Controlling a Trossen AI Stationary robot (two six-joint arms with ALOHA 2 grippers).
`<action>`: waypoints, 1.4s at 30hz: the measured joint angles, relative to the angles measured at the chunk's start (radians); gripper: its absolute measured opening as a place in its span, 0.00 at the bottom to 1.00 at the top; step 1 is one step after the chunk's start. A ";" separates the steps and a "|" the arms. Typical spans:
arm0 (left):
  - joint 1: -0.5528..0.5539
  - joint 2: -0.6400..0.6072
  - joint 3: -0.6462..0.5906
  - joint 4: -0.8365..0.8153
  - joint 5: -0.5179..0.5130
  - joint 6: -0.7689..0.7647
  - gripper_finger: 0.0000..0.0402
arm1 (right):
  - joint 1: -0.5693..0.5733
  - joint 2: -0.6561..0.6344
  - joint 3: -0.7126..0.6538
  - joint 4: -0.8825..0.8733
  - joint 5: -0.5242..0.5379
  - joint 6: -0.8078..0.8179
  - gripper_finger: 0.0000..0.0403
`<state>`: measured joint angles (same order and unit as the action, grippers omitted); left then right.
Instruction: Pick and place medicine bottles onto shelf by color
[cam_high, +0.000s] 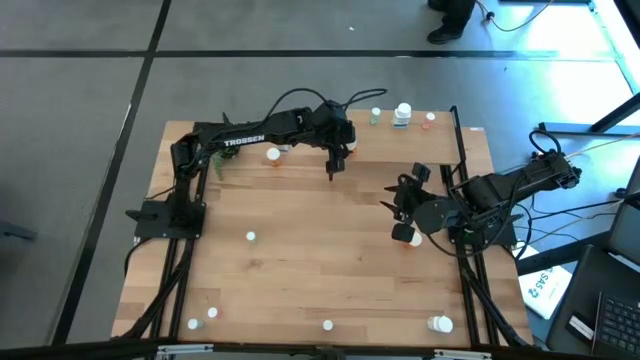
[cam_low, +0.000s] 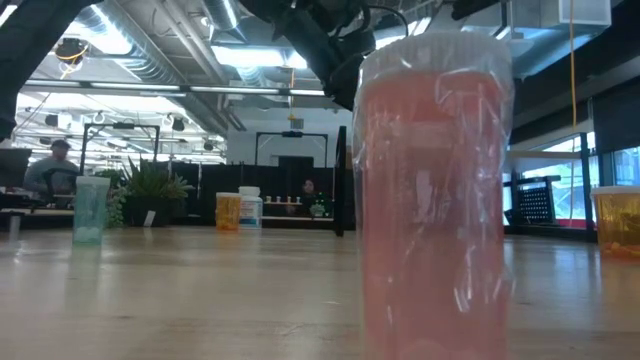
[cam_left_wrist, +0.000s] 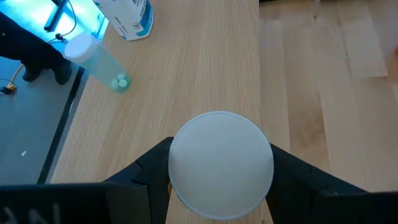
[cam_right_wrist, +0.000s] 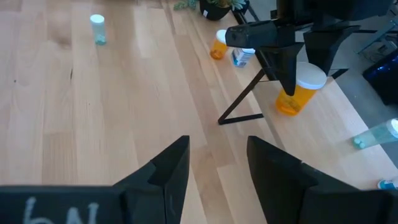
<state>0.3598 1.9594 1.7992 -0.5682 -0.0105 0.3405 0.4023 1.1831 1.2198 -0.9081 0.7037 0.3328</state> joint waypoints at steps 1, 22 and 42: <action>0.000 0.000 0.000 0.000 0.000 0.000 0.47 | 0.000 0.000 0.000 0.000 0.000 0.000 0.40; 0.002 0.000 0.000 -0.041 -0.032 0.000 0.47 | 0.000 0.000 -0.001 0.000 0.000 0.000 0.40; 0.003 0.000 0.000 -0.026 -0.050 0.009 0.66 | 0.000 0.000 -0.001 0.000 0.000 0.000 0.40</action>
<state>0.3626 1.9591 1.7992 -0.5943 -0.0601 0.3491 0.4023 1.1828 1.2186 -0.9085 0.7033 0.3325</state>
